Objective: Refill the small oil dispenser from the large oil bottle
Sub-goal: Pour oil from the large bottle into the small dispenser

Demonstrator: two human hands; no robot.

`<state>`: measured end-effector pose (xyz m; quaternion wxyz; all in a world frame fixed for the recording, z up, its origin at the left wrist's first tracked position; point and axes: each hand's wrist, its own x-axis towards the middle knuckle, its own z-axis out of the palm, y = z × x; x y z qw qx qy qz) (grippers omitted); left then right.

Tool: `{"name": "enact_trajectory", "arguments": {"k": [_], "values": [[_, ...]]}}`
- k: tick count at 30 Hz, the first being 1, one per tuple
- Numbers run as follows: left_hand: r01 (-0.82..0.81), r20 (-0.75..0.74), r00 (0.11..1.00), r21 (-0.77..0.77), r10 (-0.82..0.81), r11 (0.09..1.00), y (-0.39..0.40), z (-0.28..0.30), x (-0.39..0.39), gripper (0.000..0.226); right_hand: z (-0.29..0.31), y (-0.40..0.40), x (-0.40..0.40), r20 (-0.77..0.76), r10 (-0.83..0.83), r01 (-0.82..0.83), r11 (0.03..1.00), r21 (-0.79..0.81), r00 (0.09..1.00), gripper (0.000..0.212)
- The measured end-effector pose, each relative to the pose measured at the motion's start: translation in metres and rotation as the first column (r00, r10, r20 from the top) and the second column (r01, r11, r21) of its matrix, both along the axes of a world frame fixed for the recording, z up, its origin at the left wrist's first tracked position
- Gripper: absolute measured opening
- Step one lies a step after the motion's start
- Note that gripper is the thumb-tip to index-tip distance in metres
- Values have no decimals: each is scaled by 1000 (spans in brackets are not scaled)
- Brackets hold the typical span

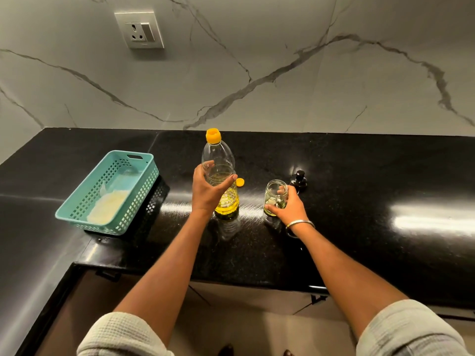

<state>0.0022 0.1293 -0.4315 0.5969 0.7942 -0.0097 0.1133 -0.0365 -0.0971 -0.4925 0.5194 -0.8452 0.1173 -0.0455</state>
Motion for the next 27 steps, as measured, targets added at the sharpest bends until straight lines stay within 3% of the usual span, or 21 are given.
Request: {"name": "enact_trajectory", "arguments": {"k": [8, 20, 27], "values": [[1, 6, 1000, 13, -1, 1000, -1, 1, 3, 55, -2, 14, -1, 30, -26, 27, 1000, -8, 999, 62], [32, 6, 999, -7, -32, 999, -6, 8, -5, 55, -2, 17, -3, 35, -40, 42, 998, -39, 999, 62], [16, 127, 991, 238, -47, 971, -10, 21, -4, 61, 0, 18, -6, 36, -42, 44, 998, -39, 998, 61]]}}
